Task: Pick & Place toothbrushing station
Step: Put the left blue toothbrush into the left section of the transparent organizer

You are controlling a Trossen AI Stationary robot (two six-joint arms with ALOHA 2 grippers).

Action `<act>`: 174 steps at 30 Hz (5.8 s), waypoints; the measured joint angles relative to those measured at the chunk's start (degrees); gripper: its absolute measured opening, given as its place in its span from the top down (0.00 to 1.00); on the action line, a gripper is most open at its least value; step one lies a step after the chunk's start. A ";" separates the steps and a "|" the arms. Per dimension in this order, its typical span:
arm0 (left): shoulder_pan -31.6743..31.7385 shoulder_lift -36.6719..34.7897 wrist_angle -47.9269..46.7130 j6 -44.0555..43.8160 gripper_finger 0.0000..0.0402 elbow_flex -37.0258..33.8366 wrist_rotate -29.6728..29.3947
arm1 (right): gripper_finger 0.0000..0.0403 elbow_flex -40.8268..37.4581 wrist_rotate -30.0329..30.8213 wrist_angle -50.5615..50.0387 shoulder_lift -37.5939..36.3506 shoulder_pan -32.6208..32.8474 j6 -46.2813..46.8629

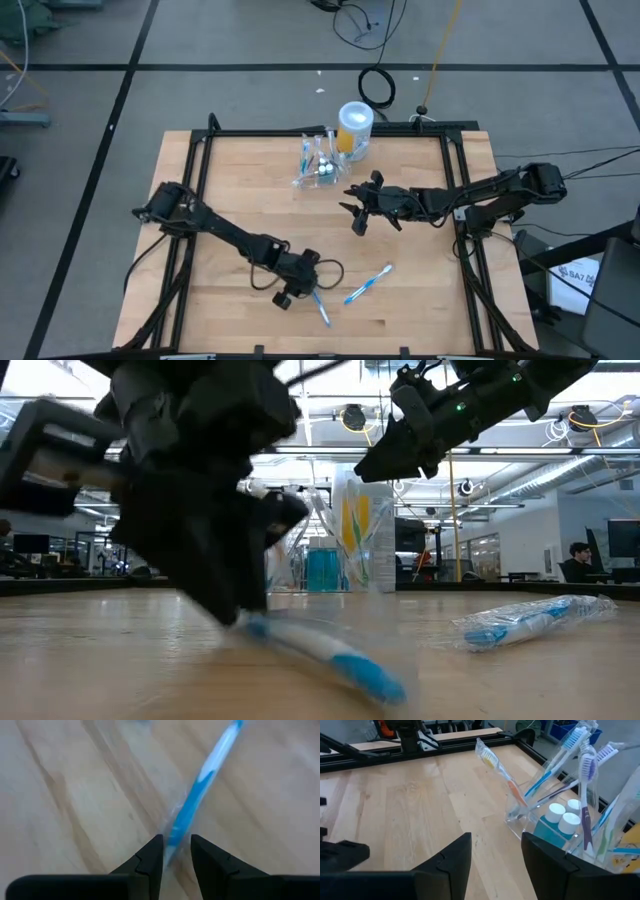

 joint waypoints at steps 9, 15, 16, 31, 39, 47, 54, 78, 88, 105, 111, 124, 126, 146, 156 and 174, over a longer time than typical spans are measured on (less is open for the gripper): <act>1.89 1.40 -8.04 3.43 0.74 2.73 -0.27 | 0.59 0.00 -0.02 0.06 0.00 0.00 0.00; 2.55 1.35 -9.39 3.81 0.88 2.77 -1.20 | 0.59 0.00 -0.02 0.43 0.00 0.00 0.85; 2.51 1.05 -9.52 3.91 0.92 2.76 -1.41 | 0.59 0.00 -0.02 0.87 0.00 0.00 1.59; -1.70 -14.91 -18.47 25.81 0.97 2.42 -20.75 | 0.59 0.00 -19.00 3.50 0.29 -0.73 6.72; -6.18 -19.95 -18.52 41.87 0.97 2.56 -38.93 | 0.59 -0.02 -21.14 4.48 0.35 -0.79 9.42; -5.31 -20.07 -18.25 57.07 0.98 2.52 -48.51 | 0.59 -0.02 -21.44 12.03 2.30 0.10 11.17; -2.64 -20.07 -12.21 68.30 0.97 2.52 -54.75 | 0.59 0.02 -30.62 21.54 7.96 -1.08 11.05; 3.45 -20.09 2.89 74.87 0.98 2.52 -50.06 | 0.69 0.42 -40.77 22.24 8.70 -3.32 5.99; 2.50 -20.08 3.12 71.17 0.85 2.52 -48.98 | 0.99 0.42 -40.72 19.75 8.70 -4.99 7.52; -2.97 -20.38 4.55 47.07 0.80 2.52 -48.29 | 0.99 0.42 -40.41 19.29 8.58 -6.86 1.63; -9.02 -27.17 8.89 42.66 0.80 2.54 -53.39 | 0.99 0.39 -40.46 19.89 8.39 -6.64 -1.47; 0.08 -43.43 -12.26 15.95 0.80 1.33 -34.54 | 0.99 0.37 -40.63 23.12 8.39 -4.22 -5.02; 2.20 -43.39 -11.50 15.45 0.80 -0.36 -33.04 | 0.99 0.37 -40.67 23.37 8.39 -3.84 -6.73; 13.62 -28.26 40.40 8.42 0.80 -18.64 -16.42 | 0.99 0.37 -40.57 27.55 8.39 -3.28 -8.61; 13.93 -25.77 44.13 10.95 0.72 -18.66 -16.40 | 0.99 0.37 -40.54 27.52 8.39 -3.28 -8.70; 14.85 -25.77 49.79 10.45 0.48 -18.66 -9.43 | 0.99 0.37 -40.50 27.42 8.41 -3.30 -8.61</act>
